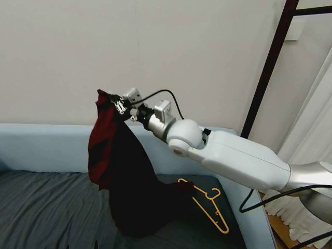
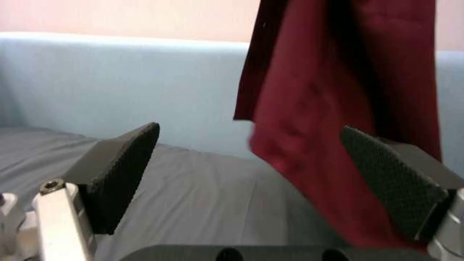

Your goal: Pick up the clothes from the sofa and hang them on the clothes hanger.

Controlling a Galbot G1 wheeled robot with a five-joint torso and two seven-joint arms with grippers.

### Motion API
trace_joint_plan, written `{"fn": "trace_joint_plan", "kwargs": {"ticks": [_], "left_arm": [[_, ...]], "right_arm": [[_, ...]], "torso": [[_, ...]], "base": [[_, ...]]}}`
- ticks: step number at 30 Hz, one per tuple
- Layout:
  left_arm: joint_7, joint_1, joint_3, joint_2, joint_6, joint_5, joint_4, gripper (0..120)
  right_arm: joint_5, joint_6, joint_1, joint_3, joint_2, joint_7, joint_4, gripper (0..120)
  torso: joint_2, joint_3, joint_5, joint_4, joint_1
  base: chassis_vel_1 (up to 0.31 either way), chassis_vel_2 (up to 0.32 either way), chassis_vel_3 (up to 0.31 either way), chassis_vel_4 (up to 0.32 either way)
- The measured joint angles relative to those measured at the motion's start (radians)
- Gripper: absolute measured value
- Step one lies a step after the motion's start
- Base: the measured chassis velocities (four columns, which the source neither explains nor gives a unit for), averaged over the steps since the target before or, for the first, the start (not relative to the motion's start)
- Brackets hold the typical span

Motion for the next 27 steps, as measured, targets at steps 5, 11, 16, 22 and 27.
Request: {"fn": "trace_joint_plan", "kwargs": {"ticks": [5, 11, 16, 22, 27], "left_arm": [[0.0, -0.006, 0.012, -0.008, 0.021, 0.003, 0.003, 98], [-0.001, -0.01, 0.027, -0.009, 0.045, 0.007, 0.01, 98], [-0.001, -0.012, 0.033, -0.008, 0.073, 0.011, 0.011, 98], [-0.001, -0.013, 0.04, -0.005, 0.099, 0.019, -0.003, 98], [-0.002, -0.021, 0.051, 0.003, 0.116, 0.024, -0.007, 99]], "right_arm": [[-0.017, 0.045, -0.092, 0.021, -0.067, -0.048, 0.036, 0], [-0.186, 0.127, -0.336, 0.024, -0.216, -0.114, 0.032, 0], [-0.338, 0.212, -0.622, 0.1, -0.303, -0.174, -0.05, 0], [-0.477, 0.275, -0.883, 0.229, -0.343, -0.221, -0.153, 0], [-0.606, 0.289, -1.011, 0.353, -0.352, -0.219, -0.247, 0]], "torso": [[0.0, 0.0, 0.0002, 0.0002, 0.0], [0.0, 0.0, 0.0011, -0.0006, 0.0], [0.0, 0.0, 0.0008, -0.0002, 0.0], [0.0, 0.0, 0.0005, -0.0003, 0.0], [0.0, 0.0, 0.0006, 0.0001, 0.0]], "base": [[0.0, 0.0, 0.0, 0.0], [0.0, 0.0, 0.0, 0.0], [0.0, 0.0, 0.0, 0.0], [0.0, 0.0, 0.0, 0.0], [0.0, 0.0, 0.0, 0.0]]}}
